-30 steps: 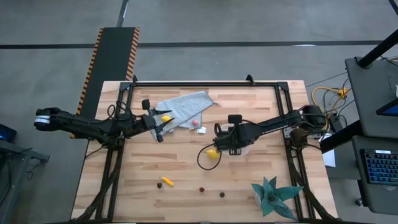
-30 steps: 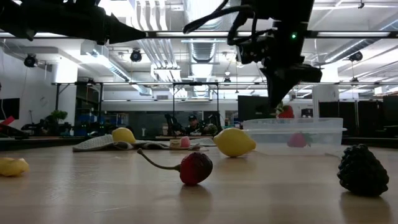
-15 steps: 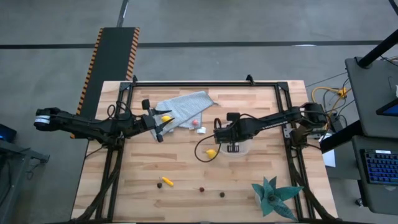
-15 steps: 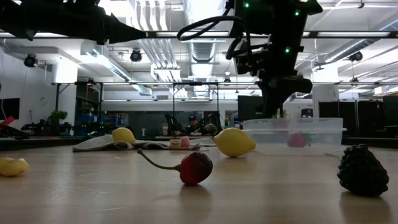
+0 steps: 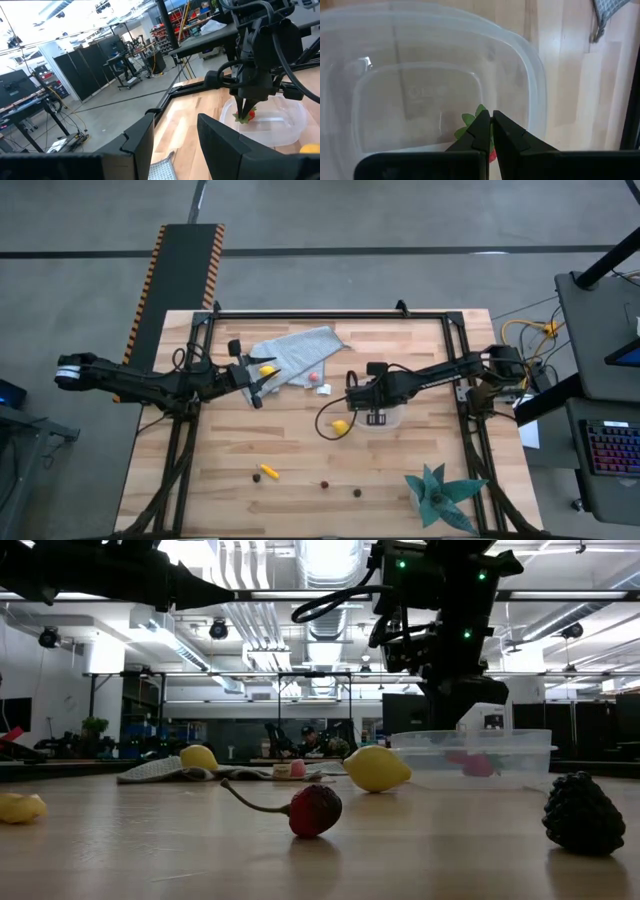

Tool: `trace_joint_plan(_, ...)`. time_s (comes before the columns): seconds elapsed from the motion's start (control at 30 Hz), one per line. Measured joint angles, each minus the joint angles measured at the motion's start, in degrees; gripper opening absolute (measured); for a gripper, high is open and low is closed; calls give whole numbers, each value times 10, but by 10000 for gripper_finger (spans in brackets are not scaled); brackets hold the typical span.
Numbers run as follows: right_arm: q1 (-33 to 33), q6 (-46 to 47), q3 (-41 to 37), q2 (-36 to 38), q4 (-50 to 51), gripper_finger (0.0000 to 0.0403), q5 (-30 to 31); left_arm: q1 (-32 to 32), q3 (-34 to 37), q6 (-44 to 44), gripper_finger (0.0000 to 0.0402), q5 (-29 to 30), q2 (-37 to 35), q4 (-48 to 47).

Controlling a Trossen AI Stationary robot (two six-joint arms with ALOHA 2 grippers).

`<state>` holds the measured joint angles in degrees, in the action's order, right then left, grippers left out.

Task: Pick and placing Produce into tupperware
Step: Put the strawberry into the transparent container

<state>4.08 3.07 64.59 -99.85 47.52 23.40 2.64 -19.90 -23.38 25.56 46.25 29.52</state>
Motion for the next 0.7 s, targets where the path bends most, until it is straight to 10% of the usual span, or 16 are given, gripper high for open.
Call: trace_joint_plan(0.7,0,-3,-2,0,-14,26,-13,0,0,0,137,0,0,0)
